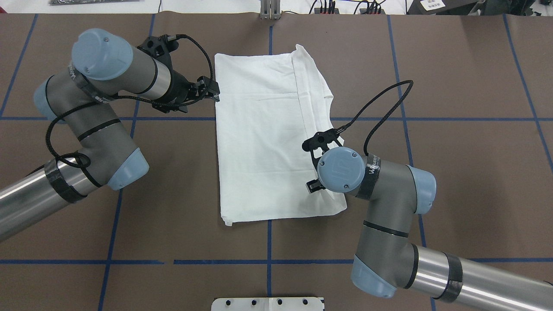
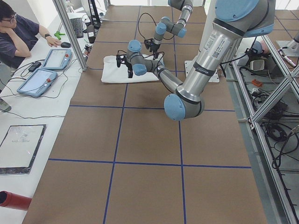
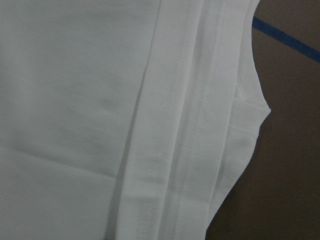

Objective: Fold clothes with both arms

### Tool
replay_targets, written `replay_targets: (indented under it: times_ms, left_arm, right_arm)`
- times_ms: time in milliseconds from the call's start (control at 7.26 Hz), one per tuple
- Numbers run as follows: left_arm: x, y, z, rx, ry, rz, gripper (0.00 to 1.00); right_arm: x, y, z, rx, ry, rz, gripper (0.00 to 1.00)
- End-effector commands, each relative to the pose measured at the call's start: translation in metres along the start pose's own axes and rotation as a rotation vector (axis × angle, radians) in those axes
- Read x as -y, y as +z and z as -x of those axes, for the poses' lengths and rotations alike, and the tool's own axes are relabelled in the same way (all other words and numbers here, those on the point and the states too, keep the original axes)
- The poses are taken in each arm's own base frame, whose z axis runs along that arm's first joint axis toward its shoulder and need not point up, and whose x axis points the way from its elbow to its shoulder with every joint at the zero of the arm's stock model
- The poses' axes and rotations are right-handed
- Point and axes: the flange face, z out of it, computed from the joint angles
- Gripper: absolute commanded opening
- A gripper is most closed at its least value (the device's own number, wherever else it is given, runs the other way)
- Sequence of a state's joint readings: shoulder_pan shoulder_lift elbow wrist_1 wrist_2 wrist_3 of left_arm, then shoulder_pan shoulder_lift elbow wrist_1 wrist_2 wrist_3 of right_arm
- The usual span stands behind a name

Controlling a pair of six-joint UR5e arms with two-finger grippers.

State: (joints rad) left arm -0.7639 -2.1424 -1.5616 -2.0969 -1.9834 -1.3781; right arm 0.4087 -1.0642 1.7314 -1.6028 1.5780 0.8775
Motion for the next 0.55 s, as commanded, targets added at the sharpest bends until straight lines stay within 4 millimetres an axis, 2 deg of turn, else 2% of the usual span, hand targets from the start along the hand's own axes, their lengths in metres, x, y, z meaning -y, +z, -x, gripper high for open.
replay_targets:
  times_ms: [0, 138, 413]
  left_arm:
    - [0.000, 0.000, -0.001, -0.002, -0.002, 0.000, 1.00]
    - [0.000, -0.001, -0.002, -0.003, -0.004, -0.001, 1.00]
    - [0.000, -0.003, -0.007, -0.010, -0.004, -0.002, 1.00]
  right_arm:
    - [-0.002, 0.003, -0.011, -0.011, 0.007, 0.004, 1.00]
    - [0.003, -0.002, -0.018, -0.008, 0.018, 0.001, 1.00]
    - [-0.022, -0.001, -0.055, -0.020, 0.024, 0.014, 1.00]
